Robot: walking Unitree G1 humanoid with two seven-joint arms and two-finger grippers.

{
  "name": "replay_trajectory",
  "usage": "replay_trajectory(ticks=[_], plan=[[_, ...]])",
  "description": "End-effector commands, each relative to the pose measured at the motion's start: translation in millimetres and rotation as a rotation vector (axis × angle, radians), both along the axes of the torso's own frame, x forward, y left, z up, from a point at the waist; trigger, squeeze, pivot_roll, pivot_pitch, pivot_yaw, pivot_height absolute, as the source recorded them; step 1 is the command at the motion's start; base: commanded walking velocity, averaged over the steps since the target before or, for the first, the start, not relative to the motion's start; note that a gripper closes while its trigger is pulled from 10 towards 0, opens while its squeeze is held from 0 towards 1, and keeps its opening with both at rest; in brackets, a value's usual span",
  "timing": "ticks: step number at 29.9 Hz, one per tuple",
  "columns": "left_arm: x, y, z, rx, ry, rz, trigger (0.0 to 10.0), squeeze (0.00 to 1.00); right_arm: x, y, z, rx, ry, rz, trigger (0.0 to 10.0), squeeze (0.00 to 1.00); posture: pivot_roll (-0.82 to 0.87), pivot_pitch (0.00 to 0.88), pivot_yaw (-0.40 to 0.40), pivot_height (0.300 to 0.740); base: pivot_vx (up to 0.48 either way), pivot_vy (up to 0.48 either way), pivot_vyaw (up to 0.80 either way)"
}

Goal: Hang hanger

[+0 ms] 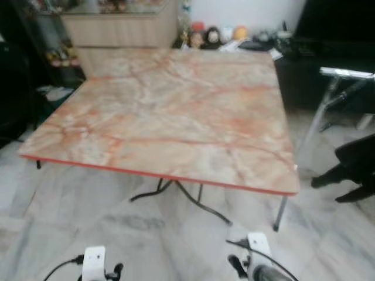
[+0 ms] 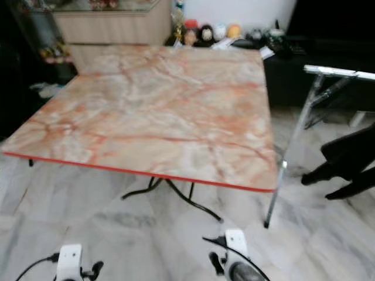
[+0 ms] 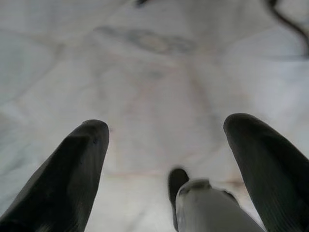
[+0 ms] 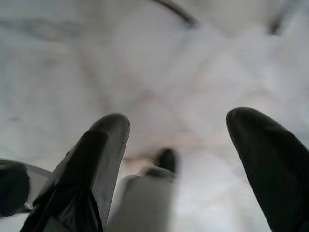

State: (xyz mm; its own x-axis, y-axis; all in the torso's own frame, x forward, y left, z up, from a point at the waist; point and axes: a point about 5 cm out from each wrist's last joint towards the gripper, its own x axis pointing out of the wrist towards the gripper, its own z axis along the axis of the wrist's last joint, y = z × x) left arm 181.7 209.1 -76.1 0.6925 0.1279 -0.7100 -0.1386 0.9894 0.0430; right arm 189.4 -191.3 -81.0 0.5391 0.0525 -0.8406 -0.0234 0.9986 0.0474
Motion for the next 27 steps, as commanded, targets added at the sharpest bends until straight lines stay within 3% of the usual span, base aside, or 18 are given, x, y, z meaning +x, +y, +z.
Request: replay_trajectory(ticks=[1, 9, 15, 19, 27], plan=[[-6.4, 10.4, -2, 0.019, 0.025, 0.022, 10.0, 0.00, -3.4, 9.8, -3, 0.020, -0.004, 0.024, 10.0, 0.00, -0.04, 0.000, 0.039, 0.740, 0.000, -0.349, -0.51], [-7.2, 10.1, -2, 0.016, 0.027, 0.033, 10.0, 0.00, -7.8, 12.1, -5, 0.005, 0.002, 0.072, 10.0, 0.00, -0.04, 0.000, 0.034, 0.732, 0.000, -0.349, -0.25], [-7.8, 10.2, -2, 0.015, 0.027, 0.036, 10.0, 0.00, 0.1, 22.2, -2, 0.010, -0.011, 0.072, 10.0, 0.00, -0.04, 0.000, 0.033, 0.732, 0.000, -0.351, 0.00], [-8.1, 10.4, -2, 0.015, 0.028, 0.039, 10.0, 0.00, 3.4, 37.1, -2, 0.027, -0.020, 0.076, 10.0, 0.00, -0.04, 0.000, 0.034, 0.732, 0.000, -0.353, 0.00], [-8.3, 9.9, -2, 0.016, 0.027, 0.039, 10.0, 0.00, 4.6, 38.3, -1, 0.029, -0.028, 0.074, 10.0, 0.00, -0.05, 0.000, 0.035, 0.732, 0.000, -0.356, 0.00]])
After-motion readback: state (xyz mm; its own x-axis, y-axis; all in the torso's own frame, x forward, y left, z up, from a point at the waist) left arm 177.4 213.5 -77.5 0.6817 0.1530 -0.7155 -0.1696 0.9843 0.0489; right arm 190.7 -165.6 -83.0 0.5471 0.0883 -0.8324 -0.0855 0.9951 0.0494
